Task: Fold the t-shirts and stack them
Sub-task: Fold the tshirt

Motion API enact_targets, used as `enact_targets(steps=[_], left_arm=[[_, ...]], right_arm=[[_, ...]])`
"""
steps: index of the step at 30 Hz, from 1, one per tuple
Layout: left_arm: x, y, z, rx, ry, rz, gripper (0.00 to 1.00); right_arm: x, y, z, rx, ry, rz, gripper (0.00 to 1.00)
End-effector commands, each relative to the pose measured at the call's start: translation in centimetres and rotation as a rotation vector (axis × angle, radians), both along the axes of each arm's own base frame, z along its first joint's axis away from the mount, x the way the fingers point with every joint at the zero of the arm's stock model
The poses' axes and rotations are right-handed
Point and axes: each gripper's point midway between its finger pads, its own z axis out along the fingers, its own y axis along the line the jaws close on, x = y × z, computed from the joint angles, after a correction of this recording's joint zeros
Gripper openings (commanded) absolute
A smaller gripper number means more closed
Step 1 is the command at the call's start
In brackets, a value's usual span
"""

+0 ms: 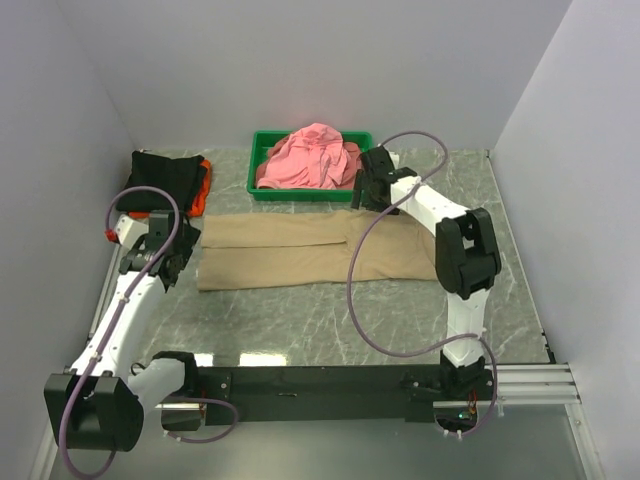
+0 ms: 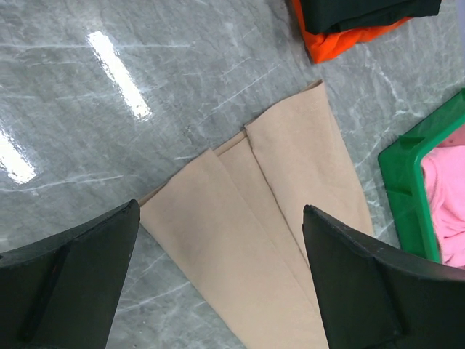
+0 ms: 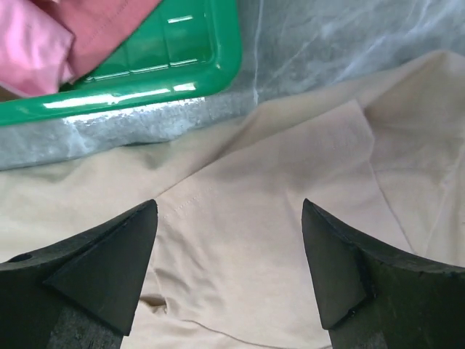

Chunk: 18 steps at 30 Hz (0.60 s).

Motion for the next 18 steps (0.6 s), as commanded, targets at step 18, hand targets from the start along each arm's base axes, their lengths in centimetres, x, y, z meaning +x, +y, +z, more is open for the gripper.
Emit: enact_targets(steps=[18], left_arm=[[11.5,-9.0,-7.5,0.001,0.234,-0.459,0.99]], right_arm=[[-11.1,-6.1,-4.7,0.223,0.136,-0.162,0.87]])
